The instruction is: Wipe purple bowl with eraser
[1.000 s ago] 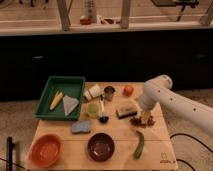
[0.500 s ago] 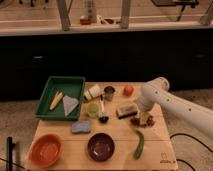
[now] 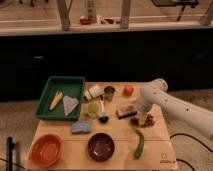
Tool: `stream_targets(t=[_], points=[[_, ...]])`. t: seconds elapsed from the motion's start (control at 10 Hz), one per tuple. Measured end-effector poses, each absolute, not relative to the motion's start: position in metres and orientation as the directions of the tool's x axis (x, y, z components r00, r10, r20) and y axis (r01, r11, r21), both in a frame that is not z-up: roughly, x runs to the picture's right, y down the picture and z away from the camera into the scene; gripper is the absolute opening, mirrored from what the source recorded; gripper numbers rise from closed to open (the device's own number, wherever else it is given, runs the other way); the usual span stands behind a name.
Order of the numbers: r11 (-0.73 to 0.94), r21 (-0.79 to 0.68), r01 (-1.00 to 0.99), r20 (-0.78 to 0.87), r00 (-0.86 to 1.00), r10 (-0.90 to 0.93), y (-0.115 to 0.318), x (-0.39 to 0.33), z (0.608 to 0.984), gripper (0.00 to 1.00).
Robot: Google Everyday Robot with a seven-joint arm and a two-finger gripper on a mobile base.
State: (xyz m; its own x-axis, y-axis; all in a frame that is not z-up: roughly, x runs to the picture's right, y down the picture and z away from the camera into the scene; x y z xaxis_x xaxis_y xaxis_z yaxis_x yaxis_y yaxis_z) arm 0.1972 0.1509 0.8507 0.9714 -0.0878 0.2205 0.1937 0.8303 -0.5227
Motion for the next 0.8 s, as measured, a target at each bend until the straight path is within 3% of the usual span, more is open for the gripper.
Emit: stream_targets(t=[0.4, 0.8], points=[[0.812, -0.525, 0.254, 0.271, 0.955, -0.123, 0.136, 0.164, 0.841, 0.80], [0.797, -0.549, 0.250, 0.268, 0.956, -0.115, 0.134, 0.156, 0.857, 0.80]])
